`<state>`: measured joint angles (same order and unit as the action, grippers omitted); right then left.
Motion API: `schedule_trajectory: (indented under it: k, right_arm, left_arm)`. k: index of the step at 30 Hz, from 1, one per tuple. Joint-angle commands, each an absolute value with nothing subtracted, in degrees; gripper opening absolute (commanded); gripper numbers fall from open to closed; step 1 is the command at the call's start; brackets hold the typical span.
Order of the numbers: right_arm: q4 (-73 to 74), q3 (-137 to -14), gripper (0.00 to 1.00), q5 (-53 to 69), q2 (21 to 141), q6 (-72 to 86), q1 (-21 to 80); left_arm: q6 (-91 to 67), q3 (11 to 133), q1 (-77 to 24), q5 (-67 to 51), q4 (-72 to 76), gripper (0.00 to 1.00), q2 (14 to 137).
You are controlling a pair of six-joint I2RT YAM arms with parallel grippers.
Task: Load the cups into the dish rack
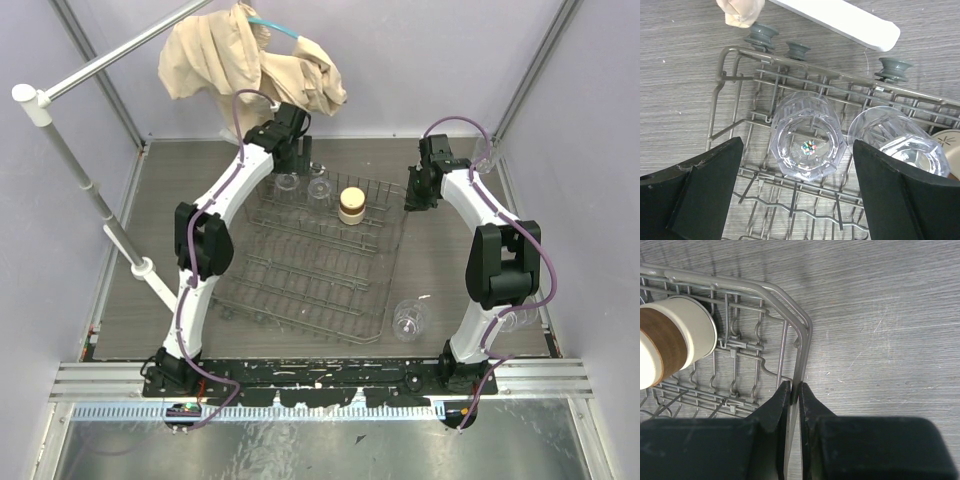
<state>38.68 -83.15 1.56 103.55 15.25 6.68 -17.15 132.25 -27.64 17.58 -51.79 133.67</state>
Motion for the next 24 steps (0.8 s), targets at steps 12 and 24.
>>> schedule_trajectory:
  k: [12,24]
  right_arm:
    - [40.2,-91.4,0.02,-0.2,106.2,11.7,7.0]
    - [42.9,-103.4,0.41,0.6,107.5,11.6,7.0]
  left_arm:
    - [-18.9,128.1,-27.6,20.6,-56.1,0.98,121.2]
    - [-21.1,120.8,-27.6,16.3,-57.3,0.98,112.5]
